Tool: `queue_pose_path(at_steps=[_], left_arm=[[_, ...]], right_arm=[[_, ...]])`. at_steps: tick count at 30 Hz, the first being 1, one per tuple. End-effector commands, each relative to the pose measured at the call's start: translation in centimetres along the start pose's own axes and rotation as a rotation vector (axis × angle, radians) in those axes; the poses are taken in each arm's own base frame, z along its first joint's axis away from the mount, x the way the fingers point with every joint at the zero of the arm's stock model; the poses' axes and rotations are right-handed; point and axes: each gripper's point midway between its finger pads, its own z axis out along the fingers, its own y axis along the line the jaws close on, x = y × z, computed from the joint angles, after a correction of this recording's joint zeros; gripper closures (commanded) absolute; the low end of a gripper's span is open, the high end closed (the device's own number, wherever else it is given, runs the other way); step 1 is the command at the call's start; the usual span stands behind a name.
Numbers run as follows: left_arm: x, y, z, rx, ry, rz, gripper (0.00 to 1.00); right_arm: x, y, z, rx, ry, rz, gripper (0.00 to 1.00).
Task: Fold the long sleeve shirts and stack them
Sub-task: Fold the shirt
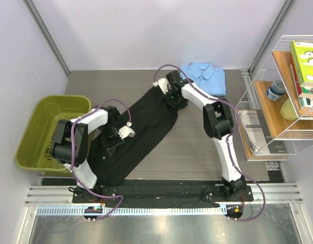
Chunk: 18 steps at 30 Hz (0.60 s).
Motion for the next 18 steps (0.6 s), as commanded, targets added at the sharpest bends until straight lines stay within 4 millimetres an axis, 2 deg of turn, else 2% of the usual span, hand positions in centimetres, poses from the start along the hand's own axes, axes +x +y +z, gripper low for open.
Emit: queue_pose_path(at_steps=[1, 2, 3, 5, 10, 11, 13, 15, 16, 17, 18], left_arm=[[-0.8, -0.4, -1.3, -0.007, -0.07, -0.006, 0.65], [-0.9, -0.5, -1.4, -0.008, -0.073, -0.012, 0.65], [-1.1, -0.4, -1.8, -0.014, -0.08, -0.025, 0.65], [-1.5, -0.5, -2.4, -0.015, -0.106, -0.034, 0.65], [-3.5, -1.0, -4.9, -0.041, -0.238, -0.007, 0.62], [-3.9, -0.9, -5.3, -0.061, -0.263, 0.0, 0.62], [-4.2, -0.6, -5.5, -0.079, -0.28, 0.002, 0.6], [-4.0, -0.1, -4.7, -0.091, -0.249, -0.002, 0.6], [-3.9, 0.2, -4.2, -0.096, -0.234, -0.007, 0.6], [-3.7, 0.1, -3.5, -0.085, -0.212, -0.007, 0.61], [-3.9, 0.4, -2.7, -0.089, -0.191, -0.006, 0.61]], right_arm=[[0.6, -0.4, 6.8, 0.066, 0.079, -0.05, 0.62], [-1.9, -1.8, 6.2, 0.107, 0.019, -0.05, 0.62], [-1.8, -2.1, 7.3, 0.117, 0.023, -0.062, 0.62], [-3.8, -3.5, 7.3, 0.19, -0.019, -0.117, 0.62], [-4.3, -6.8, 9.3, 0.382, -0.045, -0.245, 0.62], [-5.2, -8.1, 9.1, 0.449, -0.08, -0.241, 0.62], [-6.7, -9.7, 8.4, 0.503, -0.135, -0.22, 0.59], [-9.1, -11.0, 6.2, 0.547, -0.21, -0.192, 0.57], [-9.8, -11.3, 5.4, 0.557, -0.239, -0.184, 0.54], [-11.7, -11.6, 3.4, 0.573, -0.306, -0.177, 0.52], [-12.5, -11.7, 2.4, 0.576, -0.336, -0.173, 0.47]])
